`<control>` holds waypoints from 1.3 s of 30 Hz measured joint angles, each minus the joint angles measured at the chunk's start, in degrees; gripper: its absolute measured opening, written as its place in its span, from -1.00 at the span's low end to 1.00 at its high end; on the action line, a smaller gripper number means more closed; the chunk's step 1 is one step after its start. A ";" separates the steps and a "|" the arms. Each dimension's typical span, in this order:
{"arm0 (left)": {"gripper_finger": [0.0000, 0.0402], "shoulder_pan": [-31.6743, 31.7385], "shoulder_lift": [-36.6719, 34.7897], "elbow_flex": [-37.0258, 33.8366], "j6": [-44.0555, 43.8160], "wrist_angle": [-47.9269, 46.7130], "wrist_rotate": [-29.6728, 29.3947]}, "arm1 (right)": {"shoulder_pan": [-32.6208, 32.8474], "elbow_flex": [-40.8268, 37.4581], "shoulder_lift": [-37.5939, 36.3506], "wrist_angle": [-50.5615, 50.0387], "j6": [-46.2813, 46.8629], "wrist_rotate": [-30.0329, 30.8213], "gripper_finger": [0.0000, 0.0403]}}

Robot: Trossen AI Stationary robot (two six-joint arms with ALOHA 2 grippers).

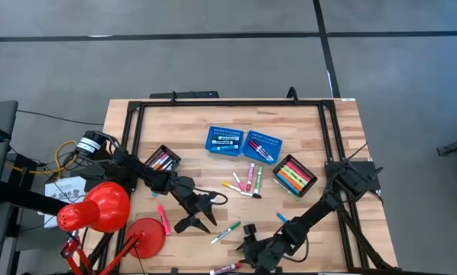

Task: Pick & Place Markers
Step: Put the red solvent marker into the left blue bin

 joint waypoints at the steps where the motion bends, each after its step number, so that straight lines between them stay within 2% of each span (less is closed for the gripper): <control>1: -0.19 -0.01 0.00 0.00 0.00 -0.01 0.01 | 0.01 -0.01 -0.26 -1.19 0.04 0.07 -0.13; 4: -0.19 -0.07 0.00 0.00 0.00 -0.02 0.04 | 0.11 -0.09 -2.37 -5.22 0.42 0.23 -0.13; 9: -0.19 -0.02 0.00 0.00 -0.24 -0.02 0.02 | 1.18 -0.02 -5.59 -5.11 2.53 -1.25 -0.13; 13: -0.19 -0.02 0.00 0.00 -0.37 0.00 0.04 | 2.52 -0.09 -4.88 -5.36 2.64 -1.46 -0.13; 21: -0.19 -0.02 0.00 0.00 -0.37 0.03 -0.18 | 2.01 -0.07 0.09 1.69 0.22 -0.60 -0.13; 32: -0.19 -0.02 0.00 0.00 -0.43 0.03 -1.02 | 0.72 -0.11 0.27 1.14 -4.86 0.20 -0.13; 36: -0.19 -0.04 0.00 0.00 -3.69 0.03 -1.03 | -0.42 -0.11 0.14 1.54 -5.14 0.38 -0.13; 39: -0.19 -0.04 0.00 0.00 -6.05 0.02 -1.03 | -1.31 0.00 0.14 1.57 -8.93 0.51 -0.13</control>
